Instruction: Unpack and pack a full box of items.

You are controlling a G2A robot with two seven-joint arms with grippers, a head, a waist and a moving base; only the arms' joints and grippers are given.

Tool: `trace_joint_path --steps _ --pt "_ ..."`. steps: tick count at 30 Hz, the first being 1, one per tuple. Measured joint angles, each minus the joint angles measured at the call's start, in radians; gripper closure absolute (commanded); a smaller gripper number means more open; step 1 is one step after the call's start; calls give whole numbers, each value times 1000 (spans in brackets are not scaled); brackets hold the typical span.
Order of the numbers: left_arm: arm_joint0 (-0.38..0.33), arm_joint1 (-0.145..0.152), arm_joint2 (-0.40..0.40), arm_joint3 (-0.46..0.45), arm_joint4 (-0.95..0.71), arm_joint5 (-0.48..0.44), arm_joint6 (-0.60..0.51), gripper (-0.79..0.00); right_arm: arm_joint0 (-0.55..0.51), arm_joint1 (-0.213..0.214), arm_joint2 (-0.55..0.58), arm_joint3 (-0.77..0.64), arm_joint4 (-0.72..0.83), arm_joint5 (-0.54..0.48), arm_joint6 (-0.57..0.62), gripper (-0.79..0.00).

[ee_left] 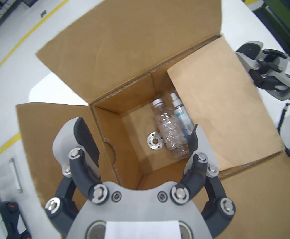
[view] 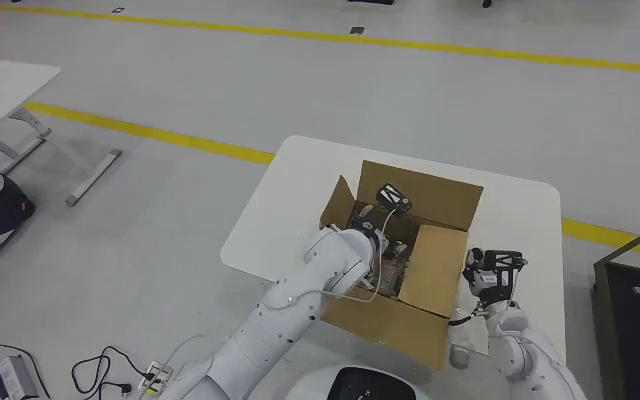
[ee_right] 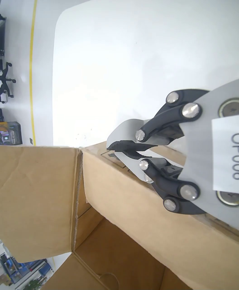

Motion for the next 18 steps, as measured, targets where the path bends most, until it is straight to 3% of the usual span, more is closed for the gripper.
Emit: trace_joint_path --steps 5,13,18 --pt "-13 -1 -6 41 -205 -156 -1 -785 -127 28 87 -102 -19 -8 -19 0" --pt "-12 -1 -6 40 -181 -145 -1 -785 -398 70 268 -362 -83 43 -51 0" --pt "-2 -4 -14 49 -200 -129 15 -785 -476 79 333 -463 -93 55 -61 0"
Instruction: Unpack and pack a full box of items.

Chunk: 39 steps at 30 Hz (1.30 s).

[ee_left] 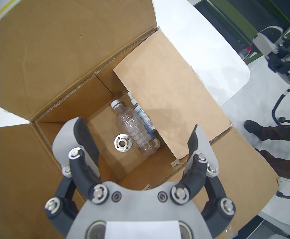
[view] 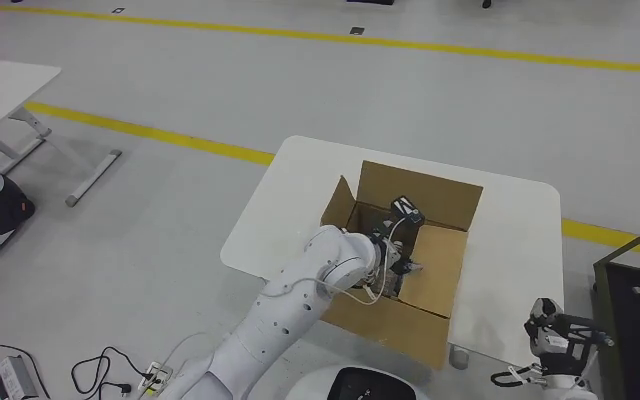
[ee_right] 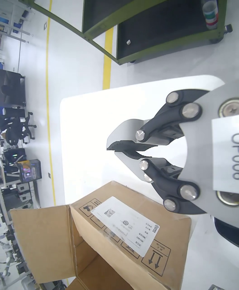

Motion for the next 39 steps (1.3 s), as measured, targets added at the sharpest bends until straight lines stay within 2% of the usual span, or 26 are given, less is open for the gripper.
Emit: trace_joint_path --steps 3,7,13,16,24,30,33,39 --pt "-10 -11 -28 50 -172 62 20 -785 -15 2 17 -29 -4 -3 7 0" --pt "-86 -36 -57 189 -542 177 -22 -785 -21 2 18 -48 -10 -3 14 0" --pt "-178 -60 -63 408 -904 251 -49 -785 -21 0 4 -54 -31 1 12 0" --pt "-190 -64 -68 457 -1018 260 -58 -785 -20 -1 3 -53 -40 5 11 0" --pt "-187 -64 -68 450 -986 259 -54 -785 -18 -3 -21 -57 -75 15 36 0" --pt "-192 -57 -34 463 -851 309 33 -785 -12 -7 -49 -70 -98 28 42 0" --pt "-200 -59 -12 498 -836 317 53 -785 -13 -8 -54 -75 -106 35 43 0" --pt "-228 -69 34 608 -848 274 56 -785 -16 -10 -60 -68 -109 39 38 0"
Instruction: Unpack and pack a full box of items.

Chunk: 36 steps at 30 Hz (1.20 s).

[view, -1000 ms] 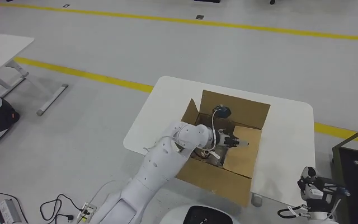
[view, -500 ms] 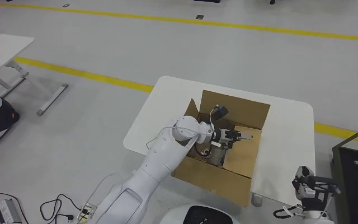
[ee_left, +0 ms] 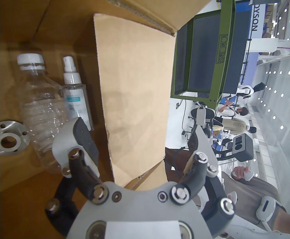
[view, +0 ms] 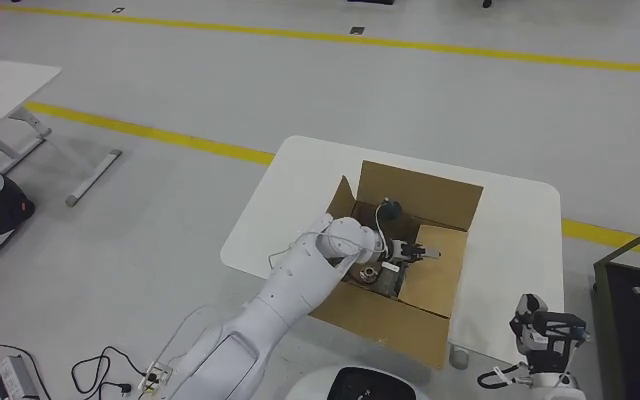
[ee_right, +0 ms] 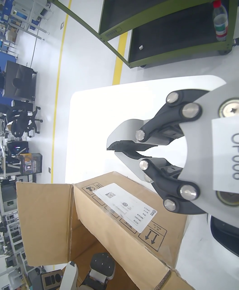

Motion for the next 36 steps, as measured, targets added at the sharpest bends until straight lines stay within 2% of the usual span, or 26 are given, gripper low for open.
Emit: trace_joint_path --steps 7,16,20,26,32,36 --pt "-46 -18 14 134 -116 -57 1 -785 20 -6 -30 82 -1 9 6 0" --pt "-86 -32 13 191 -251 -58 -42 -785 166 -37 -166 273 48 -23 0 0" --pt "-94 -33 14 201 -272 -50 -54 -785 225 -48 -218 332 25 -29 -8 0" --pt "-92 -32 -5 203 -353 -40 -86 -785 260 -60 -257 377 31 -40 -25 0" --pt "-88 -31 -17 179 -428 -29 -126 -785 278 -64 -266 391 34 -46 -31 0" --pt "-90 -32 -16 152 -469 -17 -141 -785 257 -59 -226 363 57 -23 -53 0"
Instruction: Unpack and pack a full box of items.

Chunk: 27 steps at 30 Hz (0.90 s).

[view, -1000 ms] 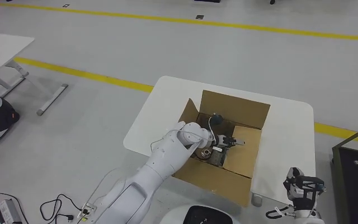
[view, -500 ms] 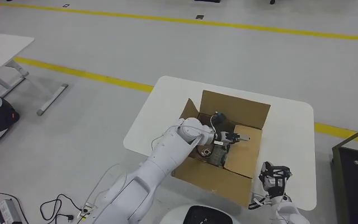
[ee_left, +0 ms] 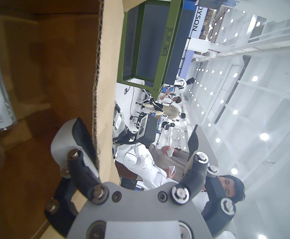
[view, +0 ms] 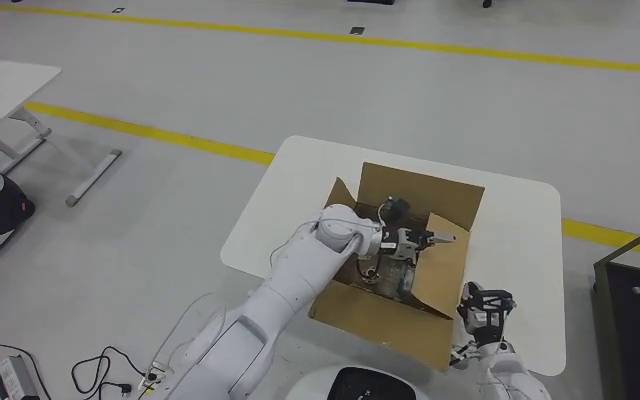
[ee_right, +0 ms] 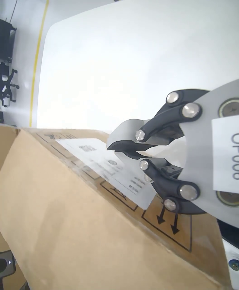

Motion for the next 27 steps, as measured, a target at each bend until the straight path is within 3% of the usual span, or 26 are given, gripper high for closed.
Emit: trace_joint_path --steps 9,16,18,20,23,27 --pt "-43 -30 89 -49 -32 13 -3 -785 -142 33 199 -165 37 96 64 0" --pt "-109 -76 206 -4 -18 -36 35 -785 -239 46 321 -281 84 102 92 0" --pt "-119 -90 233 14 -33 -40 37 -785 -248 47 337 -285 97 96 95 -83" --pt "-131 -107 261 39 -55 -38 40 -785 -254 47 349 -286 123 91 95 -215" --pt "-154 -130 303 79 -51 -54 59 -785 -264 48 362 -292 136 84 93 -508" --pt "-179 -157 347 138 -29 -63 105 -785 -278 48 381 -300 152 83 91 -613"
